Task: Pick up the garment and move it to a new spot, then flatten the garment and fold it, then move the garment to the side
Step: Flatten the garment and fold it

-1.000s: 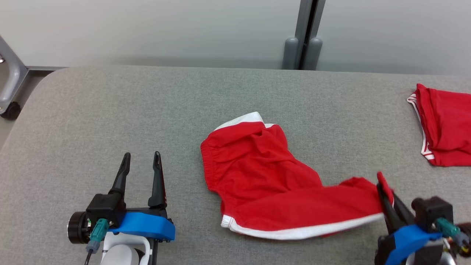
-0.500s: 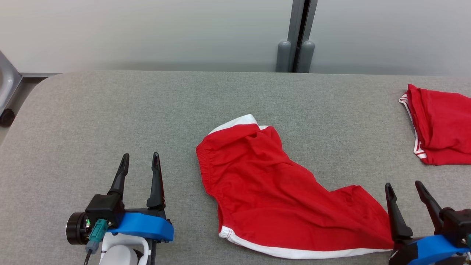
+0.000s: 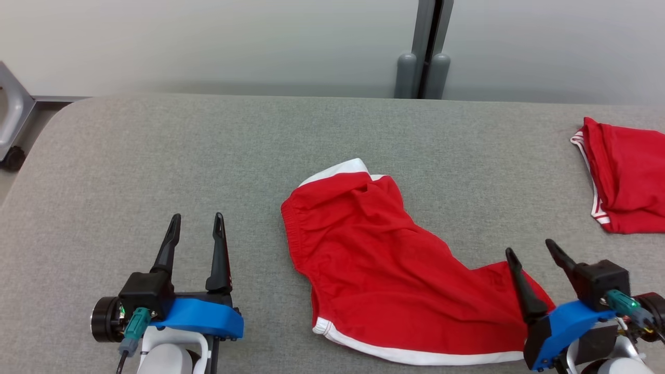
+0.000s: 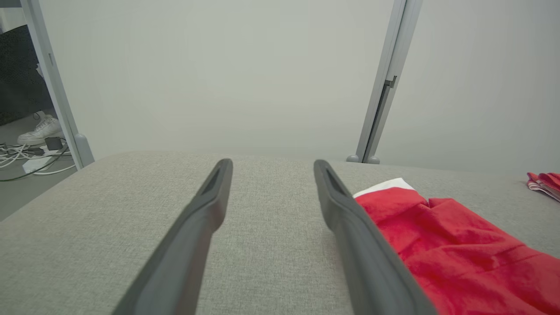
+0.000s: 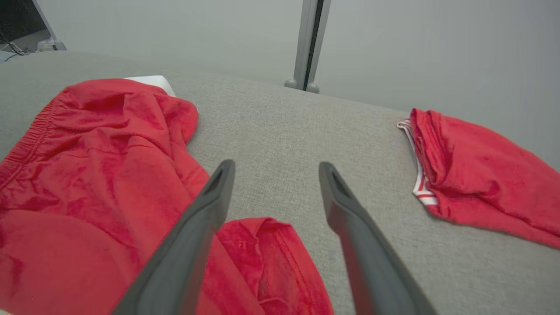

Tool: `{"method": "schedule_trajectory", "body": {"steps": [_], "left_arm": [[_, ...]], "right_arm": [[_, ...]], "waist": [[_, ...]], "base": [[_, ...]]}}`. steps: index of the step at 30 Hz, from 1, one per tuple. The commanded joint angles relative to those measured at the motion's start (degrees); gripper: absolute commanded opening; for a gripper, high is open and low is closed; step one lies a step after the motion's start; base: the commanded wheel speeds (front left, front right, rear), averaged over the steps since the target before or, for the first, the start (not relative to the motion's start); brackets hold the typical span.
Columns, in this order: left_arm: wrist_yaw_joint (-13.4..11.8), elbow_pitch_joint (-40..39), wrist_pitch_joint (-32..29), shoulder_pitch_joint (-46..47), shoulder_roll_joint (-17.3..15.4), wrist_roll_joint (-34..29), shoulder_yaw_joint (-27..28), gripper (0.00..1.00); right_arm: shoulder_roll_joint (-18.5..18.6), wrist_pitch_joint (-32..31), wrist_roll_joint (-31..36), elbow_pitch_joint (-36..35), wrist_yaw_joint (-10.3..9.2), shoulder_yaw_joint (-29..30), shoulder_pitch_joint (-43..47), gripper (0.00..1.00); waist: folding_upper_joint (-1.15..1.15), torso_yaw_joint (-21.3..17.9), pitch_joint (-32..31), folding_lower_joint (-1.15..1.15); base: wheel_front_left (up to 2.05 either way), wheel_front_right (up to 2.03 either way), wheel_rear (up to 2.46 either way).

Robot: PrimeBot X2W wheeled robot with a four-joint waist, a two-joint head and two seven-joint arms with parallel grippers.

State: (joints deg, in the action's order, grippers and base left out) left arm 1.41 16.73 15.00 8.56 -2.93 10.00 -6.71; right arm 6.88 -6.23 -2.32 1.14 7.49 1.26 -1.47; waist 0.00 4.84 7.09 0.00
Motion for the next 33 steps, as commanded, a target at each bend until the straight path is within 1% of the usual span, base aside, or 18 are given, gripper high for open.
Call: {"method": "schedule_trajectory", "body": {"steps": [1,9,13,14,15,16,17,18,22,27,33], "left_arm": [[0.1,-0.1,0.2,0.8,0.1,-0.2,-0.2,1.00],[-0.3,-0.2,0.2,1.7,0.1,0.6,-1.1,1.00],[-0.5,-0.2,0.2,2.2,0.1,0.6,-1.5,1.00],[-0.6,-0.2,0.2,2.3,0.1,0.6,-1.5,1.00],[-0.6,-0.2,0.2,2.4,0.1,0.7,-1.5,1.00],[-0.7,-0.1,0.2,2.4,0.1,0.7,-1.5,1.00],[-0.8,-0.1,0.2,2.3,0.1,0.7,-1.6,1.00],[-0.8,-0.1,0.2,2.3,0.1,0.8,-1.6,1.00],[-0.9,-0.1,0.2,2.1,0.1,1.0,-1.5,1.00],[-1.0,-0.4,0.2,1.9,0.1,1.0,-1.3,1.00],[-1.0,-0.5,0.2,2.8,0.1,1.5,-2.2,1.00]], "right_arm": [[0.8,-0.5,-0.2,1.0,0.02,-0.4,-0.9,1.00],[2.8,-2.0,-1.5,11.0,0.02,-3.1,-3.6,1.00],[3.5,-1.5,-2.3,15.8,0.02,-4.4,-5.4,1.00],[3.6,-1.9,-2.4,16.9,0.02,-4.9,-5.6,0.95],[3.5,-2.0,-3.1,17.8,0.02,-5.4,-6.0,0.65],[3.3,-2.0,-4.0,18.6,0.02,-5.8,-6.5,0.30],[3.2,-1.9,-4.8,19.4,0.02,-6.2,-6.9,0.08],[3.4,-1.7,-5.4,20.0,0.02,-6.3,-7.4,0.00],[4.3,0.6,-6.4,21.7,0.02,-5.7,-9.0,0.00],[5.7,3.8,-7.2,20.6,0.02,-2.8,-10.6,0.00],[6.6,3.7,-8.5,18.7,0.02,-0.9,-14.7,0.00]], "waist": [[0.00,0.3,0.3,0.00],[0.00,2.2,2.0,0.00],[0.00,3.0,2.8,0.00],[0.00,3.2,2.9,0.00],[0.00,3.4,2.9,0.00],[0.00,3.5,3.0,0.00],[0.00,3.5,3.0,0.00],[0.00,3.6,3.0,0.00],[0.00,3.5,2.8,0.00],[0.00,3.0,2.7,0.00],[0.00,3.1,3.7,0.00]], "base": [[0.00,0.00,0.00],[0.00,0.00,0.00],[0.00,0.00,0.00],[0.00,0.00,0.00],[0.00,0.00,0.00],[0.00,0.00,0.00],[0.00,0.00,0.00],[0.00,0.00,0.00],[0.00,0.00,0.00],[0.00,0.00,0.00],[0.00,0.00,0.00]]}}
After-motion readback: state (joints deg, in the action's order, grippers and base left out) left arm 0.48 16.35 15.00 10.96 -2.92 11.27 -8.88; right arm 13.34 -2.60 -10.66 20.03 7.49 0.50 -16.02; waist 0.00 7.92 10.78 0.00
